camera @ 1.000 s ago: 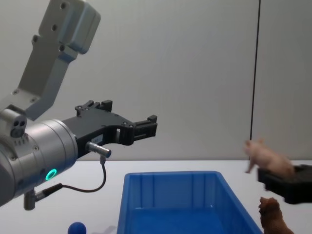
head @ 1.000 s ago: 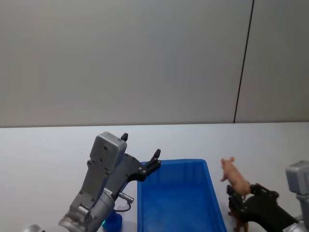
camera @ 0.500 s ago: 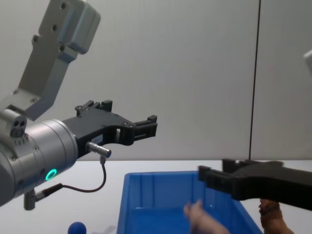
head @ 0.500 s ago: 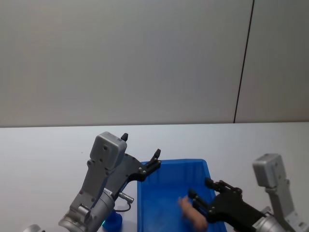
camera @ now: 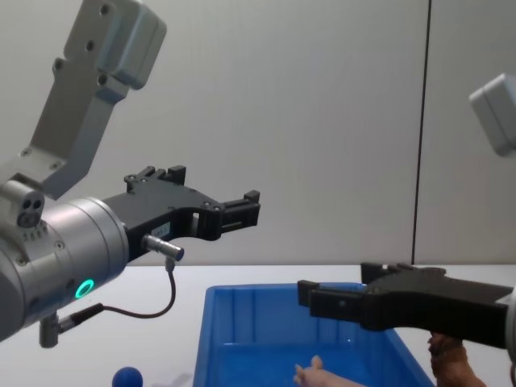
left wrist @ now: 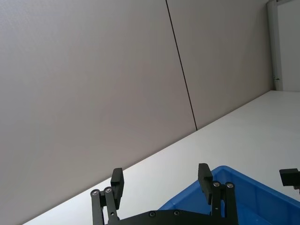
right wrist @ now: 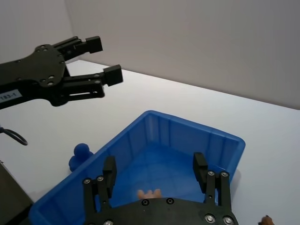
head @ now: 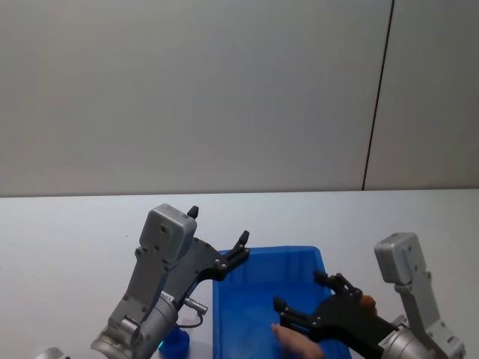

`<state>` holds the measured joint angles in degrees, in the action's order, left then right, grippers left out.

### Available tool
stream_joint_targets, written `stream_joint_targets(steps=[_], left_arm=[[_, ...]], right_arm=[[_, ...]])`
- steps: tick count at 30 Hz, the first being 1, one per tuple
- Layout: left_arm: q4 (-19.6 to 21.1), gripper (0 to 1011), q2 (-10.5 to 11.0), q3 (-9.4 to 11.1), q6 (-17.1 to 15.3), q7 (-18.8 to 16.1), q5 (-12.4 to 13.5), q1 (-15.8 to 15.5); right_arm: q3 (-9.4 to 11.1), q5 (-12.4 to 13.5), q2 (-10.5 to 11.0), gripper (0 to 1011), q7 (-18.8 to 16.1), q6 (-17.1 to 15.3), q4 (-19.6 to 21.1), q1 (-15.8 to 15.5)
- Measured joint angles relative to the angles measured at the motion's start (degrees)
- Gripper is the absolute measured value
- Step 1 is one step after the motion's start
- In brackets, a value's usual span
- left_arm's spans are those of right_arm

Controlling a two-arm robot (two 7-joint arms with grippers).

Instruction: Pick up the two dolls from the table and place them into the box.

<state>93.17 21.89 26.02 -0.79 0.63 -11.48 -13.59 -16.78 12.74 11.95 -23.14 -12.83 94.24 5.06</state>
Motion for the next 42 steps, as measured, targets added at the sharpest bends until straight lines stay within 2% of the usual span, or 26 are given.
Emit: stream_joint_targets(steps=[3, 12, 20, 27, 33, 42], left_arm=[[0.0, 1002, 0.0, 0.0, 0.0, 0.0, 0.0, 0.0], [0.0, 1002, 0.0, 0.0, 0.0, 0.0, 0.0, 0.0], [0.0, 1002, 0.0, 0.0, 0.0, 0.0, 0.0, 0.0], [0.0, 1002, 0.0, 0.0, 0.0, 0.0, 0.0, 0.0], [0.0, 1002, 0.0, 0.0, 0.0, 0.0, 0.0, 0.0], [0.0, 1002, 0.0, 0.0, 0.0, 0.0, 0.0, 0.0]], right_arm=[[0.17, -0.12, 0.32, 1001, 1.18, 0.01, 0.34, -0.35], [1.11, -0.33, 2.16, 1001, 5.3, 0.31, 3.17, -2.46], [2.62, -0.54, 4.8, 1001, 10.23, -0.02, 6.99, -5.55], [3.65, -0.55, 6.55, 1001, 13.69, -0.76, 8.62, -7.79], [4.27, -0.09, 7.45, 1001, 15.4, -1.13, 8.5, -9.2], [4.53, 0.94, 7.65, 1001, 15.37, -1.05, 5.57, -9.93]])
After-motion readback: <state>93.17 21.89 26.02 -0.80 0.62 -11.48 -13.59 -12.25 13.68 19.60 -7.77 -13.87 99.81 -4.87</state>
